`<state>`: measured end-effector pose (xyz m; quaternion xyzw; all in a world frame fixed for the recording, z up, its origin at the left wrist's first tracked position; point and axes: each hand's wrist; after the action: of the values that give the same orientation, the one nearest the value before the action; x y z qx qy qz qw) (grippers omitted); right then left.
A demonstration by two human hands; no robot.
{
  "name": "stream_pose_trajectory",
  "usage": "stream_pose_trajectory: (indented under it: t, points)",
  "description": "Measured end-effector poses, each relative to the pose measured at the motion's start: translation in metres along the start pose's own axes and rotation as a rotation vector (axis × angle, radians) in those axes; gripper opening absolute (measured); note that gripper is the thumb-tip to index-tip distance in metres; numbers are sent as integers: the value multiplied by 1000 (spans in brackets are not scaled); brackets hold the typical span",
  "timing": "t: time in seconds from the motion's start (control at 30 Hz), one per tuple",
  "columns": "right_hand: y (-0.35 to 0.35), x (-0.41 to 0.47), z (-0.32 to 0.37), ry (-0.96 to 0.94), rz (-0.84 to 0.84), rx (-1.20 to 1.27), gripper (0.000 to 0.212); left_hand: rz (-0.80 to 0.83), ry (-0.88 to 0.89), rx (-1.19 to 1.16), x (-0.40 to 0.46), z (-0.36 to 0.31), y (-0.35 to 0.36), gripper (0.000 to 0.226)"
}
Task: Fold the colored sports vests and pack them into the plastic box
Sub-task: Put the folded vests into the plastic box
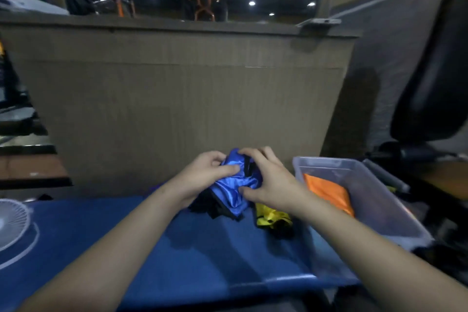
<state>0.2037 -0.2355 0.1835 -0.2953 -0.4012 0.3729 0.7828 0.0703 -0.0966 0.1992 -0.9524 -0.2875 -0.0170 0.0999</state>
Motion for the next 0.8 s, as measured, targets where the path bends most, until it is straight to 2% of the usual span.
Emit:
stream_pose_trajectory:
  t: [0.2, 0.37, 0.43, 0.53, 0.8]
  points:
    - [-107, -43, -57, 81, -51, -127, 78, 148, 48, -93, 30, -36, 111, 23]
    - [-157, -76, -103, 159, -57, -175, 78, 227, 23, -69, 50, -46, 186, 32]
    - [-168, -85, -118, 194, -48, -172, 78, 251, 8, -66, 56, -45, 209, 29]
    - [-175, -93, -140, 224, -19, -196, 78, 301, -2, -66, 62, -39, 231, 7]
    - [-162, -96, -170, 258, 44, -167, 78, 330, -74, 93, 74, -19, 247, 7]
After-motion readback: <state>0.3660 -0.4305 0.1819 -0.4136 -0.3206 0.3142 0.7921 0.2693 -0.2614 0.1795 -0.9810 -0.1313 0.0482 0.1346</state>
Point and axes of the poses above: each hand's wrist, its own x-axis towards the middle knuckle, its own y-axis out of the palm, z = x × y, and after that the axes turned 3 degrees about -z, right-handed
